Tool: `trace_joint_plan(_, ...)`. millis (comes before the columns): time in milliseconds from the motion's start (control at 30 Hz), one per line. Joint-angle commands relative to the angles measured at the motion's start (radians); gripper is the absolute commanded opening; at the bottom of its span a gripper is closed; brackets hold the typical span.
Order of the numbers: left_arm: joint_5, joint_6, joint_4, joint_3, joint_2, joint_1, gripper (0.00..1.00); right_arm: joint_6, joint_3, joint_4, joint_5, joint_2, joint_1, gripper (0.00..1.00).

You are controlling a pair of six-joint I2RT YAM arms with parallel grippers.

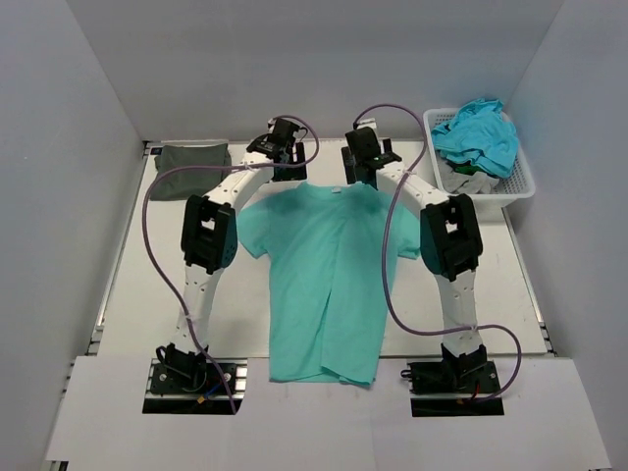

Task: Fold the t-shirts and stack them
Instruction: Flatten out the tshirt

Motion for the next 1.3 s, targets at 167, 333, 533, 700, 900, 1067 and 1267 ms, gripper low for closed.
trace_joint_plan(167,0.083,-0.025,0.019,-0.291,-0.326,-0.031,1.0,0.077,-0.15,-0.083,-0.219,-0.291,-0.003,0.9)
trace_joint_plan(333,0.368,-0.152,0.21,-0.795,-0.629,-0.059,1.0,0.192,-0.555,-0.042,-0.495,-0.517,0.003,0.9)
trace_joint_plan(533,0.525,-0.263,0.315,-1.04,-0.716,-0.154,1.0,0.261,-0.839,0.058,-0.819,-0.62,0.015,0.9)
trace_joint_plan(700,0.474,-0.293,0.315,-1.115,-0.725,-0.188,1.0,0.297,-0.961,0.091,-0.795,-0.645,0.01,0.9)
trace_joint_plan(900,0.347,-0.293,0.253,-1.122,-0.639,-0.198,1.0,0.314,-1.014,0.072,-0.648,-0.62,-0.012,0.9)
trace_joint_plan(1067,0.165,-0.227,0.179,-1.055,-0.562,-0.168,1.0,0.314,-0.996,0.046,-0.517,-0.565,-0.046,0.9)
trace_joint_plan(1267,0.043,-0.102,0.165,-0.955,-0.495,-0.149,1.0,0.249,-0.949,0.021,-0.476,-0.542,-0.098,0.9)
